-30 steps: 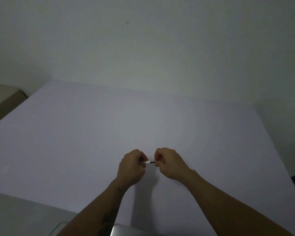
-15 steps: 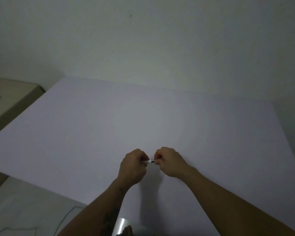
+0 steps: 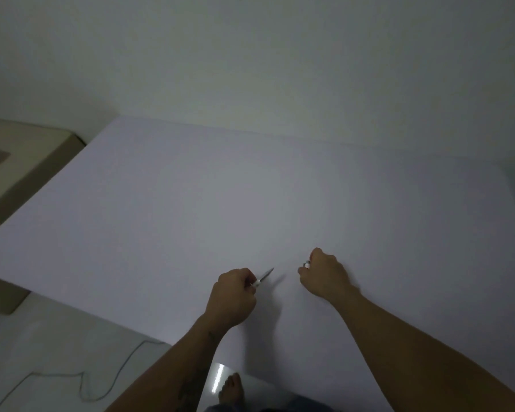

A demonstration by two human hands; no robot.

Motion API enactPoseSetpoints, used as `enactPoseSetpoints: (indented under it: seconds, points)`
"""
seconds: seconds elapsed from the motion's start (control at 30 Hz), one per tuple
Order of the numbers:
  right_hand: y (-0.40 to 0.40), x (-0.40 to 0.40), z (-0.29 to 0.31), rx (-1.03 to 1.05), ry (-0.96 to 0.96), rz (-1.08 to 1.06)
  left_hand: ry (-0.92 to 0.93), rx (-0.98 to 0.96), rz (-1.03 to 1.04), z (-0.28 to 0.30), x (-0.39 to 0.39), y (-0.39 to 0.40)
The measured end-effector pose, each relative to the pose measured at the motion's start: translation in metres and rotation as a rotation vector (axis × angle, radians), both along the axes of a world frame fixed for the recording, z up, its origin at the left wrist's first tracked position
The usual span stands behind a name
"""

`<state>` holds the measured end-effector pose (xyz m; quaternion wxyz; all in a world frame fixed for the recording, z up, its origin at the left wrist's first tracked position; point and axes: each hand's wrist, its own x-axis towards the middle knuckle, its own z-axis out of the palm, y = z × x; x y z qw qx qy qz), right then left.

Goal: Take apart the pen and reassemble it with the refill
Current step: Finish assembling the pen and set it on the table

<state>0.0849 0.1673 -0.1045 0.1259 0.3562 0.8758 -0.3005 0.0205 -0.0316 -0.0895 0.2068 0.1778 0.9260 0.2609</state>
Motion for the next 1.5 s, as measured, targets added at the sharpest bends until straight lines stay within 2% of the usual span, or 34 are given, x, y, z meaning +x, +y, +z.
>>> enactPoseSetpoints:
  seconds: [0.13,0.23,0.27,0.37,0.43,0.57,0.93,1.1,1.27,1.5]
  points:
    - [-0.02,-0.004,-0.007,0.068,-0.021,-0.005,-0.025,0.031,0.009,-0.005,-0.009,-0.014]
    - [-0.029,-0.012,-0.003,0.02,-0.054,-0.035,-0.028,0.055,0.012,-0.01,-0.017,-0.027]
    - [-0.033,-0.018,0.0,-0.071,-0.026,-0.095,-0.032,0.069,0.013,-0.011,-0.019,-0.033]
    - [-0.05,-0.036,0.016,-0.553,0.205,-0.412,-0.053,0.116,0.025,-0.013,-0.027,-0.046]
    - [-0.063,-0.046,0.029,-0.705,0.367,-0.516,-0.047,0.131,0.018,-0.013,-0.034,-0.056]
    - [-0.088,-0.055,0.051,-0.702,0.485,-0.543,-0.043,0.17,0.009,-0.011,-0.047,-0.067]
    - [-0.124,-0.059,0.06,-0.616,0.452,-0.532,-0.063,0.335,-0.044,0.003,-0.057,-0.071]
    - [-0.128,-0.06,0.063,-0.625,0.507,-0.486,-0.086,0.425,-0.03,0.011,-0.06,-0.072]
    - [-0.127,-0.06,0.067,-0.579,0.517,-0.53,-0.065,0.425,0.006,0.018,-0.066,-0.066]
    - [-0.116,-0.048,0.069,-0.706,0.517,-0.623,-0.055,0.405,-0.072,0.019,-0.06,-0.052]
